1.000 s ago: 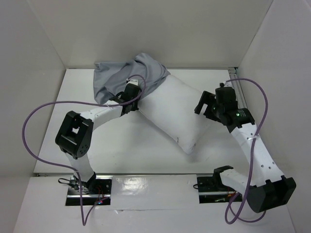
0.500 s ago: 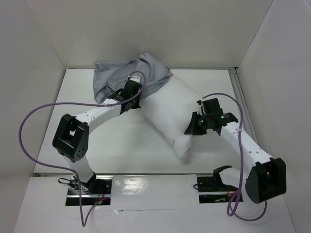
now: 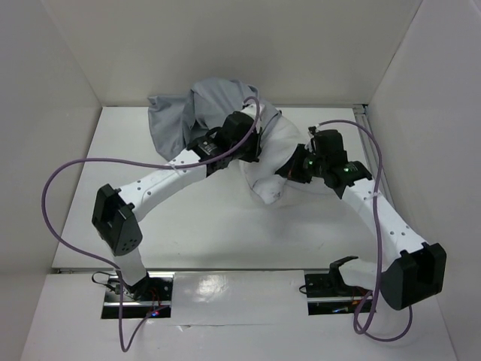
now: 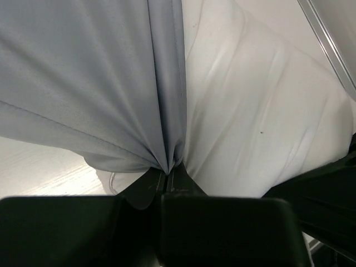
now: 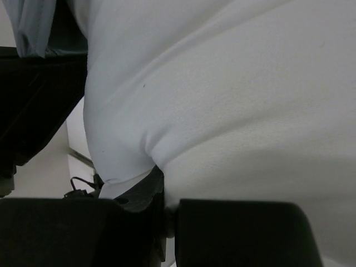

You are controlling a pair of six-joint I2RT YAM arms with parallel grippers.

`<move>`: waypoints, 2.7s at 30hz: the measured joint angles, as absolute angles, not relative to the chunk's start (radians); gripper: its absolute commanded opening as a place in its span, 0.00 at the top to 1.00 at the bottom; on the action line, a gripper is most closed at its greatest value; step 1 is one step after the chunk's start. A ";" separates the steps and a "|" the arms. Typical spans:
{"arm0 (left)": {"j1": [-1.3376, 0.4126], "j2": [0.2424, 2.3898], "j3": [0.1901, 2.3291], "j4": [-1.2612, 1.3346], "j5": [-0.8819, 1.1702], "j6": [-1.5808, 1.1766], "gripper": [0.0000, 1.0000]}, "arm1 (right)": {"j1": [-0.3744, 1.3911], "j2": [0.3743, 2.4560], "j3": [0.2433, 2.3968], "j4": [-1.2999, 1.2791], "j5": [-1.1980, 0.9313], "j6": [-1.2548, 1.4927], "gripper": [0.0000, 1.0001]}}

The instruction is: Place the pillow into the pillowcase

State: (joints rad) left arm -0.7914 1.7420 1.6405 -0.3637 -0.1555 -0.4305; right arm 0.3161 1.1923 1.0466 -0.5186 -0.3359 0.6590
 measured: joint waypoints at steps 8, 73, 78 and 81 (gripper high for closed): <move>-0.735 1.756 1.811 -0.505 -0.089 -0.449 1.00 | 0.282 1.182 1.015 -0.471 -0.356 0.670 1.00; -0.538 1.645 1.681 -0.843 -0.441 -0.424 0.19 | -0.066 1.185 1.095 -0.543 -0.137 0.466 0.00; -0.517 1.709 1.679 -0.817 -0.566 -0.425 0.20 | -0.066 1.184 1.042 -0.590 -0.216 0.437 0.00; -0.487 1.756 1.667 -0.805 -0.603 -0.426 0.20 | -0.066 1.184 1.037 -0.599 -0.252 0.424 0.00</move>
